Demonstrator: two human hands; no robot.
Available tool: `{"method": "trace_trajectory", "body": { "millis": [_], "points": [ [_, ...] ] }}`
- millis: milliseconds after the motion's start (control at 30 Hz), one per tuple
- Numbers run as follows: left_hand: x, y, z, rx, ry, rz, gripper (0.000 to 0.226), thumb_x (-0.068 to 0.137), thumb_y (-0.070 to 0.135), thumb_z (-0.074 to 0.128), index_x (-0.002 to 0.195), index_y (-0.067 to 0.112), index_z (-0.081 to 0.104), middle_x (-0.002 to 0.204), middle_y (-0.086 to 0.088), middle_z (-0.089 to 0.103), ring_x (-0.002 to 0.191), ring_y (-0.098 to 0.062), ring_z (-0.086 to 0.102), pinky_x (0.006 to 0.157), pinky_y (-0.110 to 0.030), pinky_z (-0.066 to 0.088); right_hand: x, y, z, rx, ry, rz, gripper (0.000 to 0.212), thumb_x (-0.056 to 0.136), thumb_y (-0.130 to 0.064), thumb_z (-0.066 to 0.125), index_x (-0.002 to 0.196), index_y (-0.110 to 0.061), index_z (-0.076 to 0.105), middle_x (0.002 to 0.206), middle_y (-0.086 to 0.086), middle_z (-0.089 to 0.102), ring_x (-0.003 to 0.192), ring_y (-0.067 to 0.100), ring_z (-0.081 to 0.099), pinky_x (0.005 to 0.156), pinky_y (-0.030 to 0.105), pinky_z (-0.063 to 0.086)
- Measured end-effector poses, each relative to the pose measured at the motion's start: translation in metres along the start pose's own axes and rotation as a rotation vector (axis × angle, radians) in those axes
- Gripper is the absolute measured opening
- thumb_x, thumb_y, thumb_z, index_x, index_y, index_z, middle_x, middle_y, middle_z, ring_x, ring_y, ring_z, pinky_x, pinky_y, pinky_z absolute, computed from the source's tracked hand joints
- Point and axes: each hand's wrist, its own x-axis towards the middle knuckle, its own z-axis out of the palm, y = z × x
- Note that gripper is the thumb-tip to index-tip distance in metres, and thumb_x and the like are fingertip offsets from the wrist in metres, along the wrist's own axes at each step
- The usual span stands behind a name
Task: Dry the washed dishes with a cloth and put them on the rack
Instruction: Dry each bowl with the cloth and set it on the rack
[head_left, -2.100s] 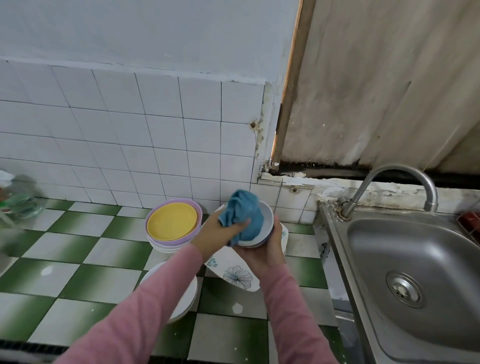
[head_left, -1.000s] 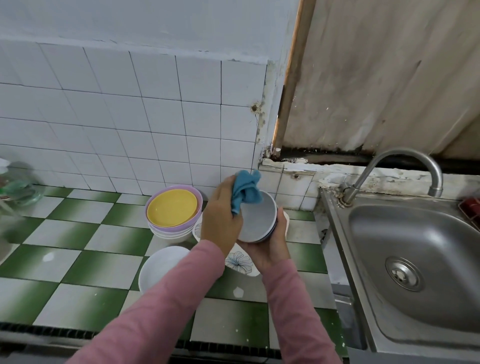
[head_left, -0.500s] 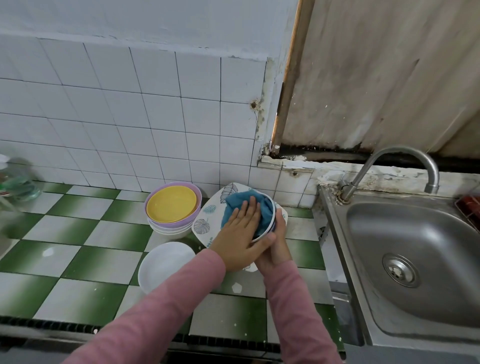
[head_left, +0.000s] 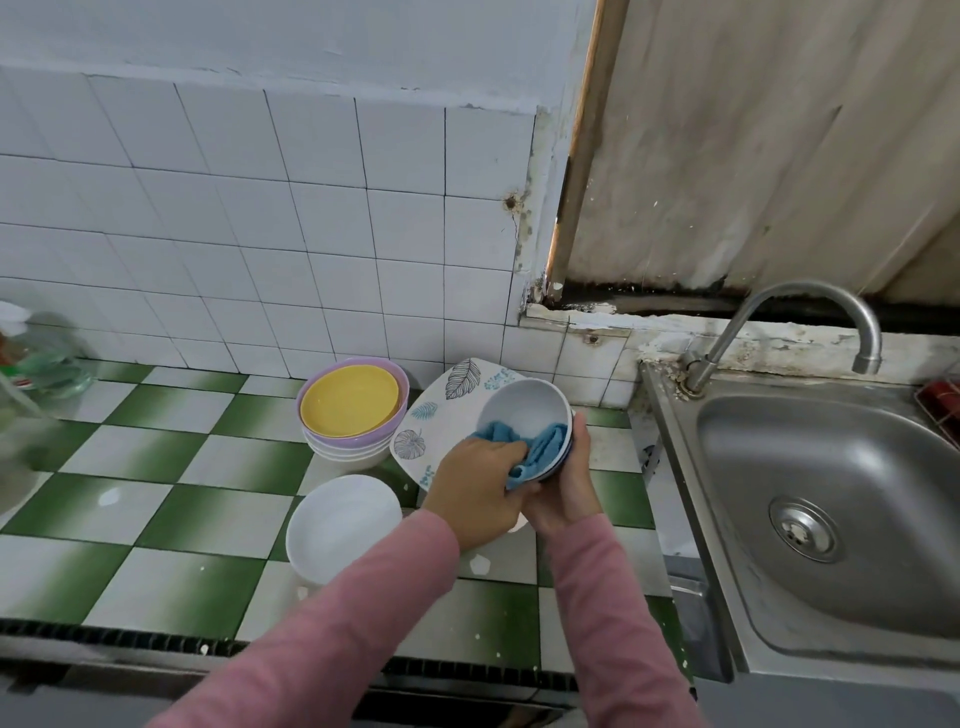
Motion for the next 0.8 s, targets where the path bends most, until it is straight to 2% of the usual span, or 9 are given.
{"method": "trace_trajectory", "body": {
  "millis": [67,133,267,333,400,500,567,667,800],
  "points": [
    [0.006,0.0,-0.006,-0.055,-0.039,-0.066,0.023,0.079,0.034,0.074,0.087,0.015,0.065,0.082,-0.004,0.069,0.076,-0.028,0.059,0.066,-0.027,0.039,-0.003,-0.002,-0.001,0.003,-0.017,-0.003,0.083,0.079,-0.073,0.037,0.119,-0.005,0.062,0.111,0.02,0.071,0.1,0.03,0.07,0.091,0.043,0.056],
    [0.013,0.0,-0.015,-0.168,-0.078,-0.16,0.03,0.079,0.041,0.073,0.095,0.017,0.065,0.086,0.001,0.07,0.079,-0.022,0.063,0.07,-0.03,0.049,-0.002,-0.003,-0.003,0.024,-0.01,-0.007,0.089,0.078,-0.076,0.038,0.129,-0.006,0.058,0.122,0.021,0.067,0.109,0.033,0.067,0.095,0.045,0.055],
    [0.026,0.011,-0.038,-0.841,-0.032,-0.52,0.025,0.074,0.017,0.084,0.093,0.019,0.069,0.085,0.003,0.074,0.08,-0.011,0.07,0.075,-0.027,0.058,0.003,0.004,-0.005,0.19,0.125,0.063,0.08,0.087,-0.069,0.049,0.135,-0.005,0.053,0.126,0.021,0.062,0.113,0.039,0.06,0.092,0.052,0.051],
    [0.03,0.017,-0.043,-1.114,-0.003,-0.618,0.028,0.07,0.015,0.082,0.093,0.018,0.067,0.084,0.003,0.075,0.082,-0.013,0.071,0.074,-0.029,0.059,0.003,0.009,-0.002,0.225,0.132,0.084,0.073,0.092,-0.061,0.047,0.138,-0.004,0.052,0.125,0.019,0.065,0.115,0.037,0.059,0.092,0.05,0.047],
    [0.032,0.018,-0.043,-1.266,0.011,-0.695,0.032,0.067,0.016,0.079,0.096,0.017,0.065,0.083,0.004,0.076,0.081,-0.014,0.073,0.071,-0.029,0.06,0.003,0.008,0.001,0.292,0.105,0.051,0.066,0.094,-0.055,0.047,0.136,-0.006,0.055,0.122,0.02,0.067,0.115,0.037,0.06,0.092,0.048,0.048],
    [0.031,0.014,-0.038,-1.342,0.056,-0.809,0.029,0.075,0.012,0.076,0.101,0.017,0.063,0.09,0.001,0.075,0.084,-0.016,0.072,0.07,-0.03,0.06,0.005,-0.005,0.004,0.397,0.059,0.01,0.054,0.09,-0.042,0.056,0.129,-0.004,0.06,0.124,0.024,0.065,0.117,0.04,0.059,0.101,0.048,0.05],
    [0.031,0.009,-0.036,-1.37,0.093,-0.868,0.036,0.074,0.016,0.077,0.106,0.017,0.06,0.103,-0.004,0.072,0.092,-0.02,0.07,0.073,-0.033,0.061,0.005,-0.008,0.005,0.405,0.045,0.0,0.051,0.084,-0.032,0.058,0.126,-0.002,0.06,0.12,0.025,0.067,0.11,0.041,0.062,0.09,0.049,0.055],
    [0.031,-0.002,-0.031,-1.358,0.167,-0.963,0.038,0.079,0.023,0.076,0.112,0.015,0.059,0.11,-0.006,0.07,0.097,-0.024,0.069,0.076,-0.036,0.061,0.007,-0.009,0.001,0.376,0.046,-0.033,0.046,0.088,-0.029,0.057,0.127,-0.005,0.059,0.121,0.024,0.067,0.111,0.041,0.06,0.092,0.049,0.053],
    [0.027,-0.024,-0.02,-1.329,0.279,-1.213,0.054,0.08,0.034,0.077,0.124,0.009,0.057,0.117,-0.011,0.068,0.103,-0.028,0.067,0.082,-0.039,0.058,0.012,-0.01,0.0,0.37,0.083,-0.131,0.03,0.093,-0.03,0.053,0.115,-0.013,0.066,0.116,0.013,0.07,0.107,0.034,0.062,0.092,0.049,0.05]
  ]
}}
